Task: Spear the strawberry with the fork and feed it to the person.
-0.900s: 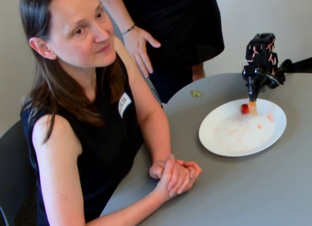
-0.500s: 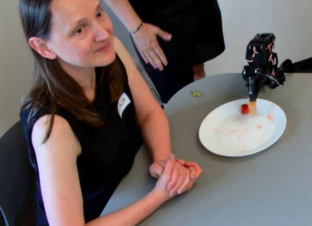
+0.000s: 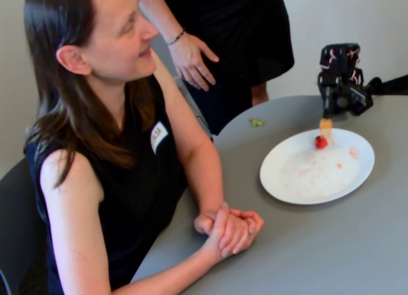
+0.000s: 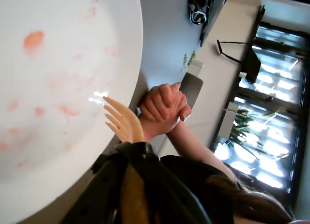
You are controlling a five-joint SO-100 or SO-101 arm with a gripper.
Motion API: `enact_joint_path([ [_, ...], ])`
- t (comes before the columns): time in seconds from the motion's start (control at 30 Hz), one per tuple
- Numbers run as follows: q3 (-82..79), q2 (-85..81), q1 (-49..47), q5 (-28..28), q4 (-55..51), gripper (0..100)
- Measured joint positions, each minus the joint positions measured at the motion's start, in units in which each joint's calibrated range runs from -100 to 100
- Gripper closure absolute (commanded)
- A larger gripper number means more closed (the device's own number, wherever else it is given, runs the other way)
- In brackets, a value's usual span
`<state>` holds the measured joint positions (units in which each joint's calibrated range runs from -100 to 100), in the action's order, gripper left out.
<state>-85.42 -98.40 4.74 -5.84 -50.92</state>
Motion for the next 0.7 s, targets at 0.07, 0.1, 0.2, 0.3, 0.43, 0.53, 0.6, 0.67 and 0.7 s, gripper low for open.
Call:
enact_joint_path([
  [0.07, 8.79, -0.51, 0.0, -0.68, -2.23, 99],
  [0.1, 13.13, -0.59, 0.0, -0.89, -3.09, 99],
  [0.2, 26.81, -0.76, 1.34, -1.15, -7.72, 99],
  [0.3, 35.69, 2.44, 6.62, -1.15, -8.32, 99],
  [0.43, 44.2, 5.82, 15.6, 0.05, -10.38, 99],
  [0.53, 44.47, 6.15, 22.14, 2.55, -18.53, 99],
  [0.6, 44.29, 6.49, 23.31, 2.92, -23.51, 99],
  [0.67, 41.76, 7.0, 23.73, 2.92, -24.37, 99],
  [0.7, 38.77, 7.16, 23.23, 2.92, -24.02, 99],
])
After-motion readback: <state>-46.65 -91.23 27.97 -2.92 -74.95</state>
